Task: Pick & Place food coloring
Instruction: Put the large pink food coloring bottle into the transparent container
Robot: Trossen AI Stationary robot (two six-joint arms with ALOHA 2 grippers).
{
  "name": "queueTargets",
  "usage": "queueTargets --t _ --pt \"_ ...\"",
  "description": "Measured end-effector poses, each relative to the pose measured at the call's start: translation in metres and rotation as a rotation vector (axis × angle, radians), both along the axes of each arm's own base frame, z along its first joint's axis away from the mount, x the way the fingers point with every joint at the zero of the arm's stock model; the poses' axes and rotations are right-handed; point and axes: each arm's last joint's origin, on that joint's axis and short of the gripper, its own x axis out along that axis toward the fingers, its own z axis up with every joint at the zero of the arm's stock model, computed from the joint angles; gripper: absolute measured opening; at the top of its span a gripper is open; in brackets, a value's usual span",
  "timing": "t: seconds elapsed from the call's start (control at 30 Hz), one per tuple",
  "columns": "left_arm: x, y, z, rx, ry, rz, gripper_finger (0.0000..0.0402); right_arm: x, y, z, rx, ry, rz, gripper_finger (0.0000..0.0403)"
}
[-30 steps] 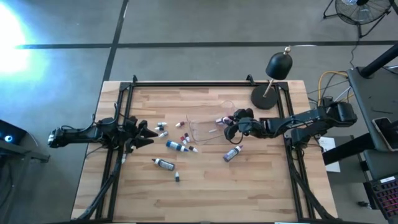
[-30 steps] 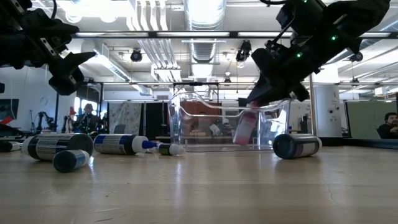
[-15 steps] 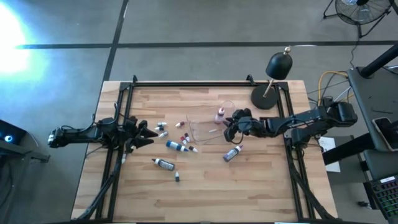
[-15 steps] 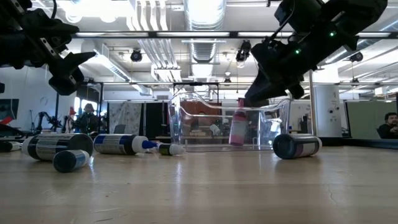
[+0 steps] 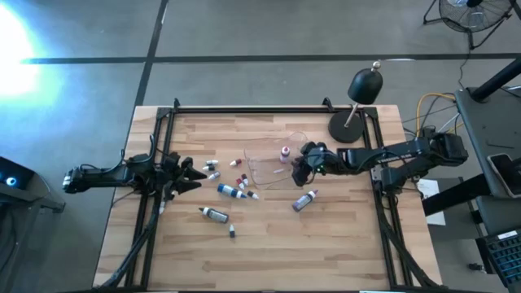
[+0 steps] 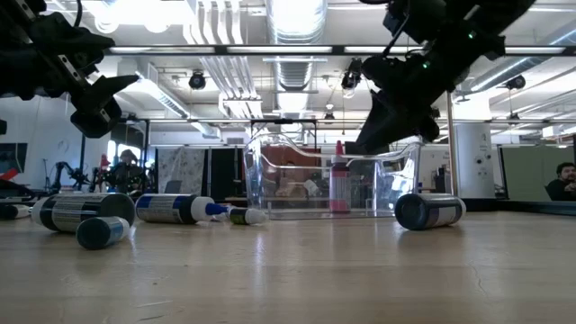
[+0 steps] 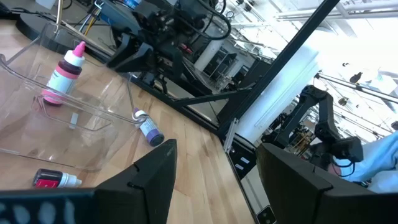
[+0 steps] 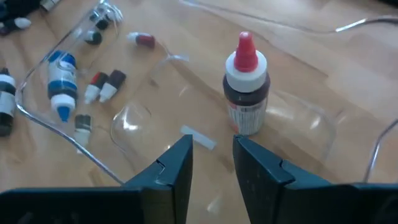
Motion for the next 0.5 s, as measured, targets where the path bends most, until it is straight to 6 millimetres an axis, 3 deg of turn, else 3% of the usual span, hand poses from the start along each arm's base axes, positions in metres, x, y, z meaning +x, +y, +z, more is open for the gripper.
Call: queueTargets --t 0.3,0.5 --pt "0.0 0.0 0.0 0.0 0.0 0.001 0.0197 0.033 -0.018 0.022 0.141 0.182 -0.025 0.0063" --pt "0.0 0.0 0.0 0.0 0.0 0.0 0.0197 0.064 -0.023 0.009 0.165 0.41 -0.002 0.005"
